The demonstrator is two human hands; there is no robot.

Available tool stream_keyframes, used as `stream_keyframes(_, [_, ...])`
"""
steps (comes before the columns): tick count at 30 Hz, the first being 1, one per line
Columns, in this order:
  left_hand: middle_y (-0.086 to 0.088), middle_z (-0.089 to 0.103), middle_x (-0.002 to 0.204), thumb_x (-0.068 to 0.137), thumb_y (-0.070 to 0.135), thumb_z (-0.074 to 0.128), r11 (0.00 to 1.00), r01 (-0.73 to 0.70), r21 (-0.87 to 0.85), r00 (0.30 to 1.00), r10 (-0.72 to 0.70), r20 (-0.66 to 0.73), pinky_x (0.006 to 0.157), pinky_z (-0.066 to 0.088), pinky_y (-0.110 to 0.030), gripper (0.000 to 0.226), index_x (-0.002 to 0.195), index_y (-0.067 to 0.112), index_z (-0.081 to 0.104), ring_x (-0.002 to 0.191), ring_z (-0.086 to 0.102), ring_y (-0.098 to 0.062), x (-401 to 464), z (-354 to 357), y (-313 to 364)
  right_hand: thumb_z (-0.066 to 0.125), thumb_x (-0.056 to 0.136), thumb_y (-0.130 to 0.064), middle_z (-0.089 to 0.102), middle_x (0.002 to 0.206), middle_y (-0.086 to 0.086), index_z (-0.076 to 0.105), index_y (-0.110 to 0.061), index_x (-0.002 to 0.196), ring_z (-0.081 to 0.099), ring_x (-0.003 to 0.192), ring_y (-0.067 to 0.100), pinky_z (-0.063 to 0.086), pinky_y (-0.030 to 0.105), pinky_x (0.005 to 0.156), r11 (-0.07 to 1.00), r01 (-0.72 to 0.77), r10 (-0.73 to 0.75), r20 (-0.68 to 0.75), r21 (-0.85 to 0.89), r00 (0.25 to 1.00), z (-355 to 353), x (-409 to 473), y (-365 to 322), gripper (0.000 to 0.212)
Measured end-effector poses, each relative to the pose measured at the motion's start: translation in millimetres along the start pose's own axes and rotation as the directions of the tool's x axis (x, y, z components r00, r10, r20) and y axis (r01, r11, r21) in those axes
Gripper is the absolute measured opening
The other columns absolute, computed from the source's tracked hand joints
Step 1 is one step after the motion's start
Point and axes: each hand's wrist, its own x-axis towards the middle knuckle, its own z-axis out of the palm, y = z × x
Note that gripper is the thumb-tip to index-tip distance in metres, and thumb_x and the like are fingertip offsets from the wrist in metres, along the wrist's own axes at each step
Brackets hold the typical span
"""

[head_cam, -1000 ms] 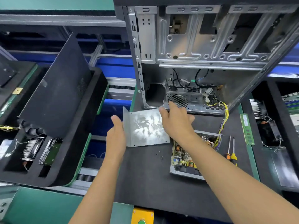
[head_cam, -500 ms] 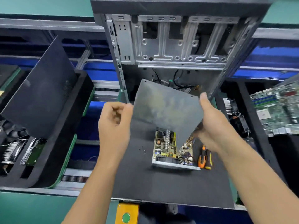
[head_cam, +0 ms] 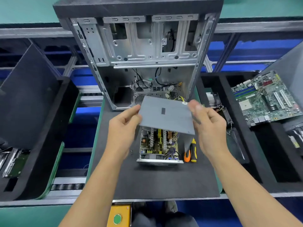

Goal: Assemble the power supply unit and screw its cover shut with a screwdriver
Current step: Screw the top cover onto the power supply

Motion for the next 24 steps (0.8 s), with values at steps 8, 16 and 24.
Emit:
stream_keyframes(8, [0.013,0.070,0.125,0.092,-0.007,0.057,0.999,0.004,-0.053,0.988,0.004,0.157,0.092,0.048,-0.011,0.049,0.129,0.023,0.066,0.122,0.061,-0.003,-24,15,-32,0.064,0.092,-0.001,0.050,0.148,-0.003,0.038,-0.020,0.151,0.057,0.124,0.003,0.049,0.033,0.100,0.963,-0.255,0.254,-0.029,-0.083,0.967,-25,3,45,0.066])
stream_keyframes(16, [0.024,0.065,0.127,0.097,-0.002,0.059,0.999,0.025,-0.045,0.991,-0.019,0.131,0.092,0.045,-0.007,0.048,0.133,0.031,0.057,0.122,0.058,0.003,-36,19,-34,0.062,0.095,-0.005,0.057,0.136,-0.006,0.041,-0.019,0.150,0.061,0.106,-0.010,0.051,0.013,0.076,0.928,-0.260,0.260,-0.037,-0.268,0.965,-32,10,39,0.060])
stream_keyframes(24, [0.018,0.067,0.127,0.098,0.008,0.062,0.999,0.026,-0.041,1.000,-0.026,0.009,0.096,0.048,-0.012,0.042,0.137,0.021,0.061,0.119,0.061,0.002,-30,5,-31,0.064,0.095,-0.010,0.066,0.126,-0.006,0.050,-0.027,0.143,0.065,0.109,0.001,0.057,0.035,0.091,0.961,-0.192,0.188,-0.036,-0.199,0.981,-28,13,15,0.053])
